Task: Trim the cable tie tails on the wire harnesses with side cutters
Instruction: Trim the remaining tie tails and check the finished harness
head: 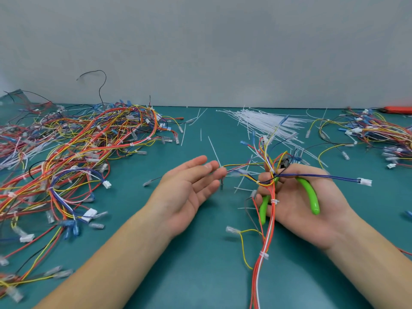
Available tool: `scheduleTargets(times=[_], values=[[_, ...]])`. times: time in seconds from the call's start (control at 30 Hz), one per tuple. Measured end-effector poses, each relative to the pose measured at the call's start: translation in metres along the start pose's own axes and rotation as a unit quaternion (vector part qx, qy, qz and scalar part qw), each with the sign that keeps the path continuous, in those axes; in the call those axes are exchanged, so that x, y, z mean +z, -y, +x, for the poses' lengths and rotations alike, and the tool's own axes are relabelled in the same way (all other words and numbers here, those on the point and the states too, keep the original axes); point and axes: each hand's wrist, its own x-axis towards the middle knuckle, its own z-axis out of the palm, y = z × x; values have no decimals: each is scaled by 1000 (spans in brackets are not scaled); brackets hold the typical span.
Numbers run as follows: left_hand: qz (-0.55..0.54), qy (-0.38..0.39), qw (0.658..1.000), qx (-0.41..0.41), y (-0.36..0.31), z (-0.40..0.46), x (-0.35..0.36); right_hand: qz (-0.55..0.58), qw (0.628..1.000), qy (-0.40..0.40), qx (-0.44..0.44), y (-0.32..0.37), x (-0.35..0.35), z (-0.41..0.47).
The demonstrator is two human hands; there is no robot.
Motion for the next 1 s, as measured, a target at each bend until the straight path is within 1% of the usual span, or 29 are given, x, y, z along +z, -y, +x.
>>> scheduleTargets(times=[0.07,0.1,0.13,0.17,0.2,0.27,0.3,0.33,0.37,0.4,0.53,0.63,0.77,0.93,1.0], values=[[63,32,997,16,-2,-4,1,-2,1000,-3,8,0,-1,1],[134,50,989,47,-1,-6,3,-4,1000,-2,10,0,-1,2],[224,67,968,93,2,-9,5,-9,1000,2,11,0,-2,2],[317,84,934,145,5,-12,8,-18,1000,6,12,-1,-2,2],[398,103,891,194,8,-15,10,-28,999,13,14,-2,-1,2],[509,141,806,269,16,-20,14,-47,998,29,17,-4,0,2],[541,144,771,304,19,-22,16,-54,998,32,19,-4,0,2],[559,139,748,329,20,-23,16,-57,998,30,21,-5,-1,3],[566,131,740,338,19,-23,16,-59,998,25,22,-6,-1,3],[563,126,745,334,17,-23,15,-60,998,18,23,-6,-1,3],[526,138,790,283,9,-19,12,-45,999,-9,28,-7,2,4],[500,148,817,248,5,-17,12,-23,999,-15,46,-7,3,2],[451,166,863,154,1,-15,9,-16,998,-21,64,-8,3,1],[438,156,879,102,-2,-16,9,-19,997,-33,70,-9,5,3],[441,151,880,91,-4,-16,9,-18,997,-35,71,-9,5,3]])
